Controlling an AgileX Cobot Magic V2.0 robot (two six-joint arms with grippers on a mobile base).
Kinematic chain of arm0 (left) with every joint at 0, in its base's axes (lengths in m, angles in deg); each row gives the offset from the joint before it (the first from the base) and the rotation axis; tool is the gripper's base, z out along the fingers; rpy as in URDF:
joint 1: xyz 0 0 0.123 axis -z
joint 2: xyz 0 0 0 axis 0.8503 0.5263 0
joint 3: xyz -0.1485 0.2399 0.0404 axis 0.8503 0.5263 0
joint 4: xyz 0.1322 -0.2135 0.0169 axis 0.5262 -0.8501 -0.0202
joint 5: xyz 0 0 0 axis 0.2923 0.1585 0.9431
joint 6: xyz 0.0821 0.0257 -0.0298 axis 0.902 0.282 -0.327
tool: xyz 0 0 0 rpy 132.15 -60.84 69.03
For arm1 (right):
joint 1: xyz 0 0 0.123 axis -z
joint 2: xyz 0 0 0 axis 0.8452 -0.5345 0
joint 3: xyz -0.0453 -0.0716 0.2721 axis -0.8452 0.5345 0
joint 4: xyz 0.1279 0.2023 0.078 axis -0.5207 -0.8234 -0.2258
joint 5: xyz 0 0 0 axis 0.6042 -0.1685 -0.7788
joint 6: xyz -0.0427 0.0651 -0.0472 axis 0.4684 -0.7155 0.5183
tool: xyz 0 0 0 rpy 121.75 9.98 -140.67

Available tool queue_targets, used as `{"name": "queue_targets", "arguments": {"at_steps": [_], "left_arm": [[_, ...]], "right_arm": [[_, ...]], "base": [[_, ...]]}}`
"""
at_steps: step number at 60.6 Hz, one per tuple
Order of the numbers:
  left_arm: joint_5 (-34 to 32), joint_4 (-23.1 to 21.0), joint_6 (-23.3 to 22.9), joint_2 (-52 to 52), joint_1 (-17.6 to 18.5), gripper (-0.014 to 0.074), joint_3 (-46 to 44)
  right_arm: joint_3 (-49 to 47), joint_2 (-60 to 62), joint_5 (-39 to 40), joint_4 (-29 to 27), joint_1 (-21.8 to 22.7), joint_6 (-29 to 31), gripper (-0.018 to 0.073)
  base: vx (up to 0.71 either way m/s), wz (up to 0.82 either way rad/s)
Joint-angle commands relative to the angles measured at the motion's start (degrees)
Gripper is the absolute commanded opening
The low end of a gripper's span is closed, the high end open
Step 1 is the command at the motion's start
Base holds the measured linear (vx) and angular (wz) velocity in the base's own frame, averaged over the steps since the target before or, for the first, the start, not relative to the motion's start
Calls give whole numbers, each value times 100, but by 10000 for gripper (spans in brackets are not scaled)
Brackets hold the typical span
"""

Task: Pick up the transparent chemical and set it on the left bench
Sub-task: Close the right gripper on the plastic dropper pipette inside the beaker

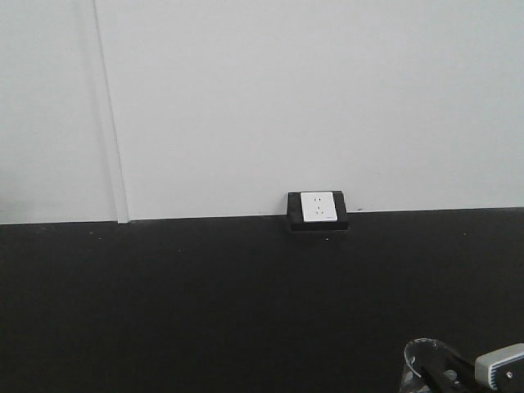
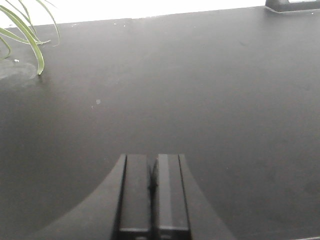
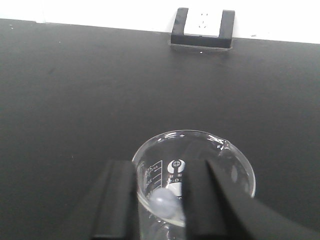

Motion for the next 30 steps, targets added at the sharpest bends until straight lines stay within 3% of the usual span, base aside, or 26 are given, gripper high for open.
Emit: {"name": "queue_targets", "arguments": {"at_steps": [1, 17, 30], "left_arm": [[-449, -4, -45, -110, 10, -3, 93], [-449, -4, -45, -110, 10, -3, 93], [-449, -4, -45, -110, 10, -3, 93]], "right_arm": [[-133, 143, 362, -55, 29, 22, 179], [-133, 428, 353, -50, 29, -265, 106], [-133, 2035, -771, -20, 29, -397, 107]], "base": [[0, 0], [0, 0], [0, 0]]}}
